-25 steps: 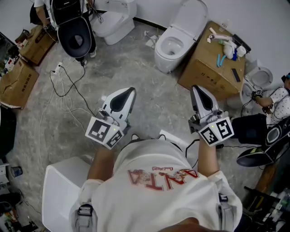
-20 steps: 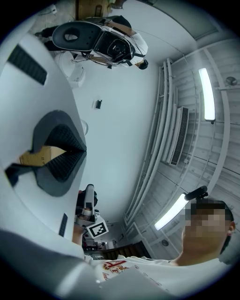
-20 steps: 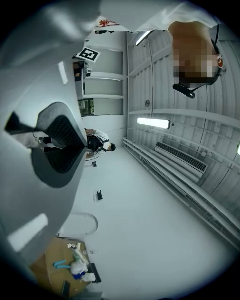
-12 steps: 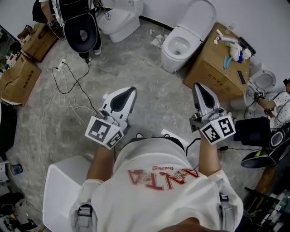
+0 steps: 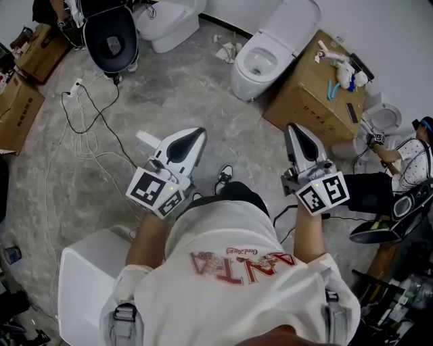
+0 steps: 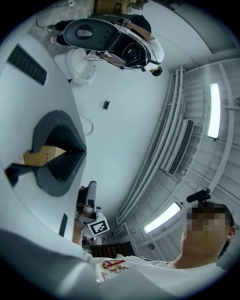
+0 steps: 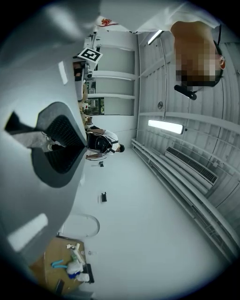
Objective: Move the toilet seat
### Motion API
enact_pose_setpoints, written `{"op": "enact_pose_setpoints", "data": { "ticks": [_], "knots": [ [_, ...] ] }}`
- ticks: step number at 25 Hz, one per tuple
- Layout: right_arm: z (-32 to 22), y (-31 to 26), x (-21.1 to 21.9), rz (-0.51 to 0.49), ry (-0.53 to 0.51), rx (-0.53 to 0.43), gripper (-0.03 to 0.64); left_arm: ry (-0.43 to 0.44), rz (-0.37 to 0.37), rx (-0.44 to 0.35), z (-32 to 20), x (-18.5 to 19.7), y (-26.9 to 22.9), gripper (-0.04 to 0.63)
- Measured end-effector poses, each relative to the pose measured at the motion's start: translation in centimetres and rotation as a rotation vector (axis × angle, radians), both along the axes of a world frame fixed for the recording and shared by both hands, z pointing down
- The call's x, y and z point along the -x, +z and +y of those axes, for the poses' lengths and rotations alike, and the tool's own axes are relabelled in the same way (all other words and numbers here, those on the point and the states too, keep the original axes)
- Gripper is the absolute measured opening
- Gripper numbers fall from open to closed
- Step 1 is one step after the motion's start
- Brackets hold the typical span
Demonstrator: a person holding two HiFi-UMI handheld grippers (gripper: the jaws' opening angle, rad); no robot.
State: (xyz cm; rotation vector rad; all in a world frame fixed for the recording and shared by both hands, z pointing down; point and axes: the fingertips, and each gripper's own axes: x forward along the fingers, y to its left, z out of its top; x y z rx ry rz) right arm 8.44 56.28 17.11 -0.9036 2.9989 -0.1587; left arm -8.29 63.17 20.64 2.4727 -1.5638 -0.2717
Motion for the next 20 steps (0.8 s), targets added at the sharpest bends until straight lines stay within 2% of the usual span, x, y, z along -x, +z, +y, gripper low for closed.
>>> {"op": "enact_pose_setpoints", "data": {
  "ticks": [8, 20],
  "knots": [
    [-5.5, 2.9, 2.9, -0.033, -0.033, 0.061, 0.002, -0.019, -0.043, 0.027, -5.0, 2.3, 0.9, 0.009],
    [-19.3, 3.8, 3.7, -0.095, -0.007, 0.126, 0.002, 0.010, -0.104, 0.049, -18.3, 3.2, -0.4, 0.009]
  ]
}}
